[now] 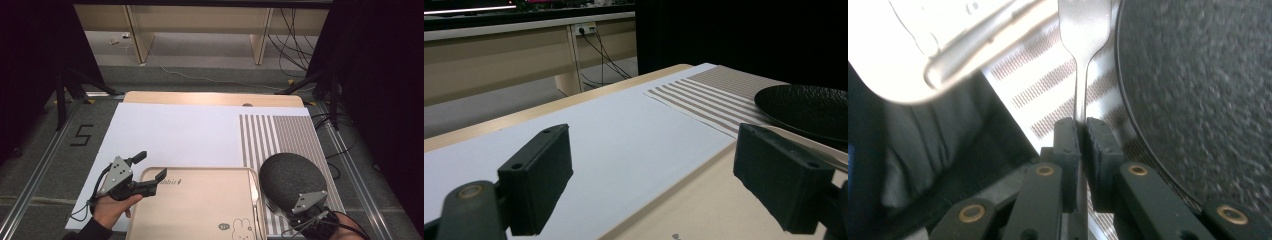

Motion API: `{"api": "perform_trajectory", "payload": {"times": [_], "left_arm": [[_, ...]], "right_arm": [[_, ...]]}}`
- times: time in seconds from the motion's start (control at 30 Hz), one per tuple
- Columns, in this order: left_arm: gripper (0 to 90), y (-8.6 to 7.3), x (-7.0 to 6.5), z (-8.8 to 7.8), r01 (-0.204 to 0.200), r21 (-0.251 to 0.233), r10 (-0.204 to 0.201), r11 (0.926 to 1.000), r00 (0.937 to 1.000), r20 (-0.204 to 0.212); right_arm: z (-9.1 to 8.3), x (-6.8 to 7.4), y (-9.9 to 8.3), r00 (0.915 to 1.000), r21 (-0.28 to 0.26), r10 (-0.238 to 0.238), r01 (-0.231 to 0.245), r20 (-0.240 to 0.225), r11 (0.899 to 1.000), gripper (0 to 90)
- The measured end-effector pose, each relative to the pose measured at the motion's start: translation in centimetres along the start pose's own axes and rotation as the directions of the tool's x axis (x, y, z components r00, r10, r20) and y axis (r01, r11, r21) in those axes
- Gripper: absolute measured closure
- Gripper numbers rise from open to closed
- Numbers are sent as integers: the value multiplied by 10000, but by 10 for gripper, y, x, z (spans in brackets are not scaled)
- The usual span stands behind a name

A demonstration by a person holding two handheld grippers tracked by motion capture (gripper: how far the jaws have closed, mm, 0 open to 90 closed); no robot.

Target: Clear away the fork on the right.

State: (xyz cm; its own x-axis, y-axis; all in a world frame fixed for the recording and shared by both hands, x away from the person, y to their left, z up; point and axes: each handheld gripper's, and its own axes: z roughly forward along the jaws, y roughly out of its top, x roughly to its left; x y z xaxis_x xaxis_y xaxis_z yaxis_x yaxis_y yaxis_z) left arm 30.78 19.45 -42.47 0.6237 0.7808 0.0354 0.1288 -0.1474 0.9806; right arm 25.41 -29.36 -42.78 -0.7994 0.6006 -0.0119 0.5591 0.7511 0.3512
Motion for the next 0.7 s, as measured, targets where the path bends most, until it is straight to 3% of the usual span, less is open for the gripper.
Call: {"api": "perform_trajectory", "payload": {"times": [0.27,0.7], "left_arm": [[156,0,0,0,-11,4,11,10000,10000,-4],[156,0,0,0,22,-8,-22,10000,10000,-29]], "right_arm": [[-2,1,11,9977,-734,308,-353,-611,9967,848],[-1,3,37,9855,-1881,578,-878,-1596,9782,849]]}}
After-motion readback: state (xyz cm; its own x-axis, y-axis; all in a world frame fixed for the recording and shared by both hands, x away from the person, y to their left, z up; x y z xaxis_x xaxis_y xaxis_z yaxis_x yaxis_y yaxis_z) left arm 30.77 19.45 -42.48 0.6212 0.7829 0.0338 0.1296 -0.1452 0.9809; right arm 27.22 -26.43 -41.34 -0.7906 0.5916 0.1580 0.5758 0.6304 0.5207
